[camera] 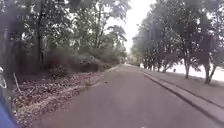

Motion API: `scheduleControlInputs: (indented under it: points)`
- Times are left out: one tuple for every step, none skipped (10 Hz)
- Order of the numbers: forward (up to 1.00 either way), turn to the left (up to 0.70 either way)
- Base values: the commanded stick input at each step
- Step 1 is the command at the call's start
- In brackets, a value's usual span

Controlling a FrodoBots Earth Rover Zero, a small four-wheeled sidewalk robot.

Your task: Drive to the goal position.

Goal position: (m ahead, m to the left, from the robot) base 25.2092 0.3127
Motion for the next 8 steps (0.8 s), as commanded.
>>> scheduleControlInputs:
  points:
    - [0.7,-0.06]
    - [0.7,-0.01]
    - [0.7,-0.01]
    - [0.7,-0.01]
    - [0.7,-0.01]
    - [0.7,-0.01]
    - [0.7,-0.01]
    - [0.7,-0.01]
